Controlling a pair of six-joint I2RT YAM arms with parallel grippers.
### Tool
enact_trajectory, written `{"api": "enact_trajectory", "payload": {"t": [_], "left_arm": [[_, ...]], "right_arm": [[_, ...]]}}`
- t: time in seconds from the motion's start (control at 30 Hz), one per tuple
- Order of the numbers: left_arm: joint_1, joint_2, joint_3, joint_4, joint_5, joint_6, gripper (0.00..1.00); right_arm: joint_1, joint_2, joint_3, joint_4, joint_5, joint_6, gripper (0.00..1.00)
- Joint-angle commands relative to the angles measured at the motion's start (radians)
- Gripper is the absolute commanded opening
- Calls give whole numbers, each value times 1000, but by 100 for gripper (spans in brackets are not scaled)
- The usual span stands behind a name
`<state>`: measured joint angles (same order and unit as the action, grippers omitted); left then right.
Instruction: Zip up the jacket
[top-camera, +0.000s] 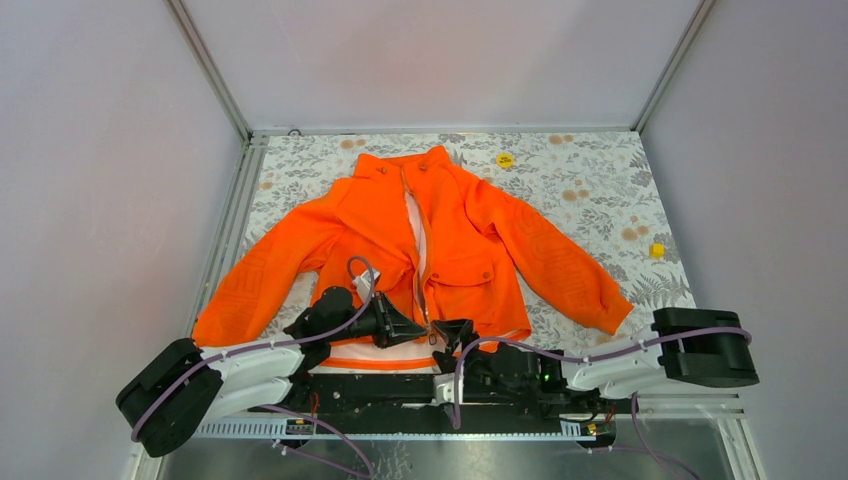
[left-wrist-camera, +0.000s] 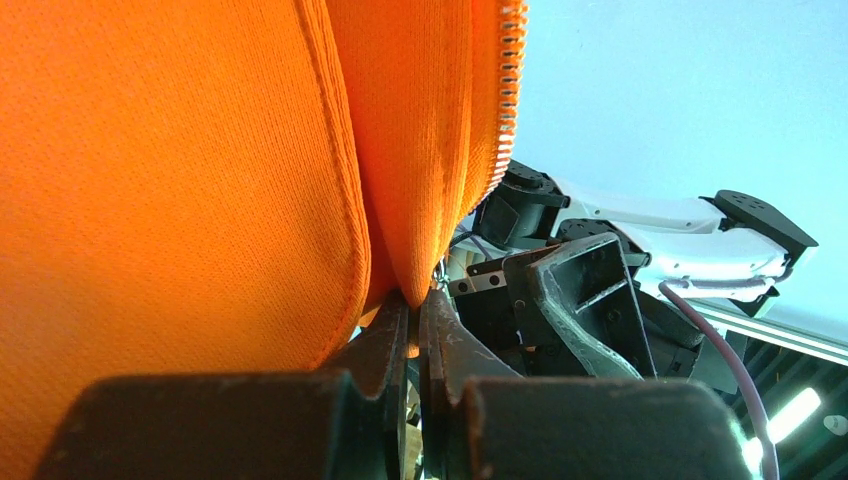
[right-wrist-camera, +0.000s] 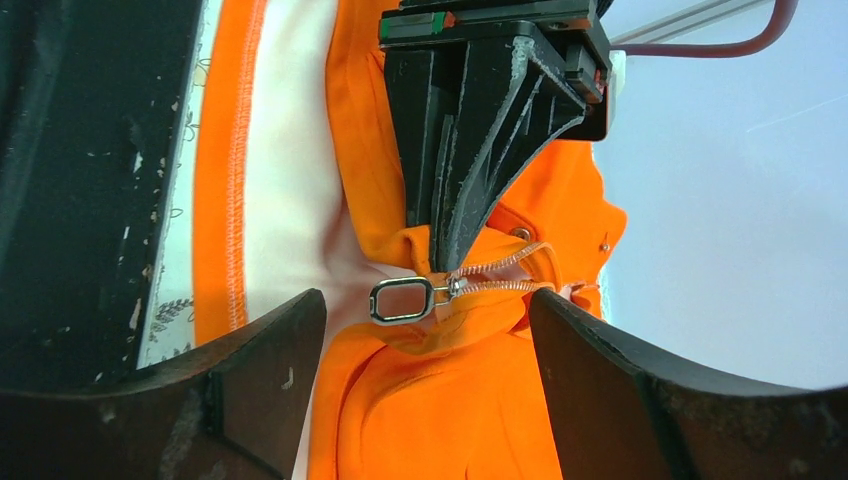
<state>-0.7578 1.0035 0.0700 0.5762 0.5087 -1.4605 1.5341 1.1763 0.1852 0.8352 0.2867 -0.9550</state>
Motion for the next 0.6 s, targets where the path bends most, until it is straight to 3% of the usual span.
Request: {"api": "enact_trajectory", "payload": {"t": [0.0, 0.43, 0.57], "left_arm": [[2, -2, -16, 83, 46, -8, 0], [2, 4, -25, 116, 49, -15, 0], [1, 4, -31, 116, 46, -14, 0]], "right_arm": [[9, 64, 3, 195, 57, -45, 80], [10, 165, 6, 291, 113, -52, 72], [10, 134, 12, 232, 80, -43, 64]]}}
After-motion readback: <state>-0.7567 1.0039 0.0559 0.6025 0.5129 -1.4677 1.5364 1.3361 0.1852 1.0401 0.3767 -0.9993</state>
